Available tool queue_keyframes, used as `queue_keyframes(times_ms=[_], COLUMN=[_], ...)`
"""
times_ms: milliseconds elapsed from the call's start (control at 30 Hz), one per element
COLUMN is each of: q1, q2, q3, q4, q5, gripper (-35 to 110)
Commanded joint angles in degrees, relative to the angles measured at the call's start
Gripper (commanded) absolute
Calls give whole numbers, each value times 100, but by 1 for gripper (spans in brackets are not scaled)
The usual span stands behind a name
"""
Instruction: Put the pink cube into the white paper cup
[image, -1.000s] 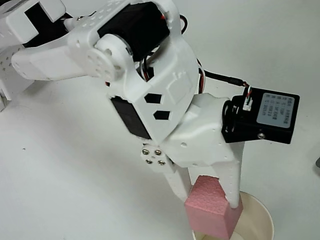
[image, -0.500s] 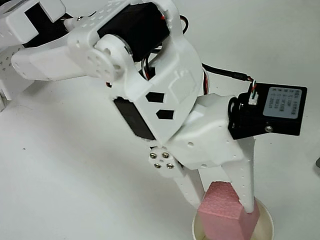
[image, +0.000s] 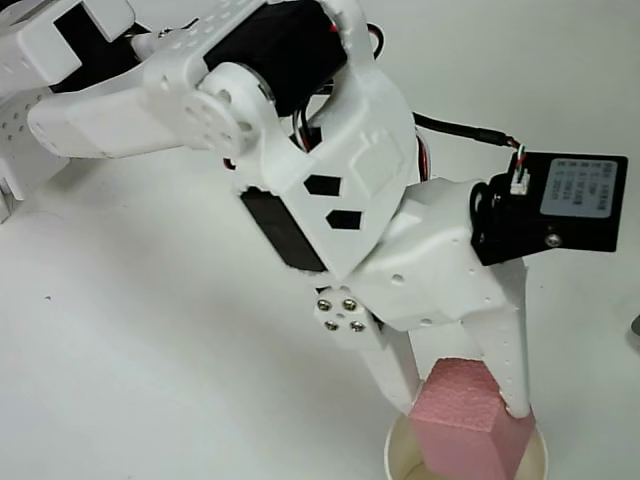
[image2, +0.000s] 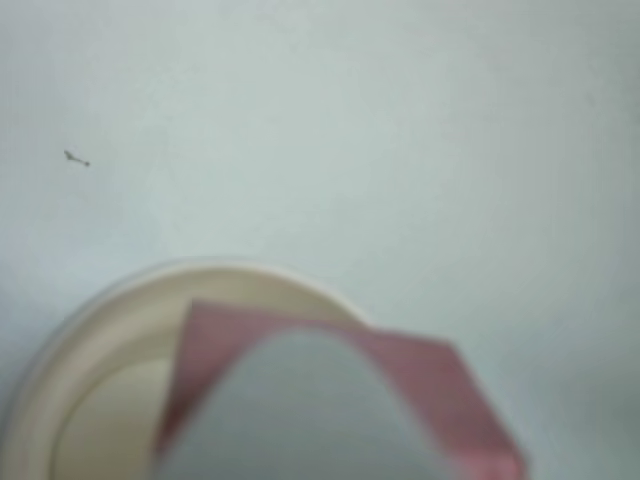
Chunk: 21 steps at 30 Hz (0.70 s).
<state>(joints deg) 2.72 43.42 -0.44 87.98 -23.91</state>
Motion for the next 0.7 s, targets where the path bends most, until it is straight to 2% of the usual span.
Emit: queue_keyframes(times_ms=[0, 167, 400, 667], q1=[18, 9, -26, -35], q2=[642, 993, 1134, 1661], q3=[-738, -738, -1116, -1037], q4=[-105, 246, 1301, 1336], q5=[-132, -158, -79, -97], gripper=[35, 37, 37, 37])
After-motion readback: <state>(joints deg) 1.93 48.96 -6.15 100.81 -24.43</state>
